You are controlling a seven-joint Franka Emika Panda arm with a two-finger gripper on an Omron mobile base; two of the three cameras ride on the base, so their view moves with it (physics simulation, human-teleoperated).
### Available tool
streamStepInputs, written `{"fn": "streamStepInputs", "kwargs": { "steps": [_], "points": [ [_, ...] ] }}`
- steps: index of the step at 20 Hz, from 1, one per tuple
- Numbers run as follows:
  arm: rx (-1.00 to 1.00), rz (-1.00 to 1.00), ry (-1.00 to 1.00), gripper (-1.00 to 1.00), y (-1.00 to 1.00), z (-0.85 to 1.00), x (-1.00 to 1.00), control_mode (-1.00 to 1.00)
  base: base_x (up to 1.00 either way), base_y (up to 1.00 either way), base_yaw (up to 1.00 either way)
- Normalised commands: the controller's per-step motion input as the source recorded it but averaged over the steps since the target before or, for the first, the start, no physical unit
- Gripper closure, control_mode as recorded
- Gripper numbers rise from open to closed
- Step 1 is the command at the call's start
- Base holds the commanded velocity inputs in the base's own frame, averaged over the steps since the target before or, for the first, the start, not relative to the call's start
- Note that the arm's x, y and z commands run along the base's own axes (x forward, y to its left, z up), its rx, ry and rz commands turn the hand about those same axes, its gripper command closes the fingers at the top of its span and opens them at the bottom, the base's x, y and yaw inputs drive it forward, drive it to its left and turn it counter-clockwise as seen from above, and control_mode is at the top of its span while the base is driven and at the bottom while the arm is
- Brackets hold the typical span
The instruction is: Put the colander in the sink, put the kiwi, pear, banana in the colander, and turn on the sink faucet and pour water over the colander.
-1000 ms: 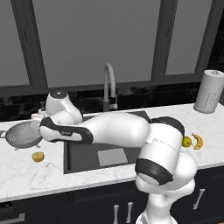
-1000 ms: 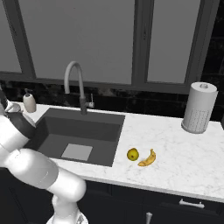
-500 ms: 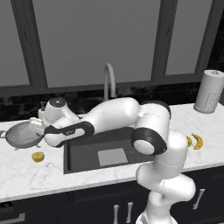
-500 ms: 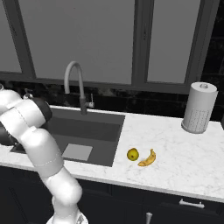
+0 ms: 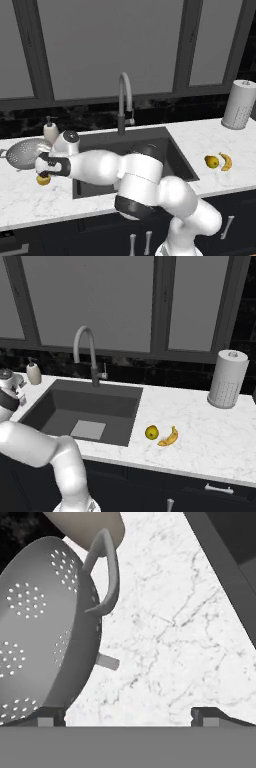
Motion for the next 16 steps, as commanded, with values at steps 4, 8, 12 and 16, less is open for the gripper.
{"fn": "streamStepInputs", "kwargs": {
  "steps": [4, 8, 12, 16],
  "points": [
    [0.06, -0.02, -0.06, -1.0, 0.08, 0.27, 0.17, -1.0, 0.0, 0.0, 0.0],
    [0.08, 0.0, -0.09, -1.0, 0.03, 0.43, 0.03, -1.0, 0.0, 0.0, 0.0],
    [0.03, 0.0, -0.03, -1.0, 0.21, 0.18, 0.2, -1.0, 0.0, 0.0, 0.0],
    [0.0, -0.03, 0.0, -1.0, 0.45, 0.0, 0.51, -1.0, 0.0, 0.0, 0.0]
  ]
}}
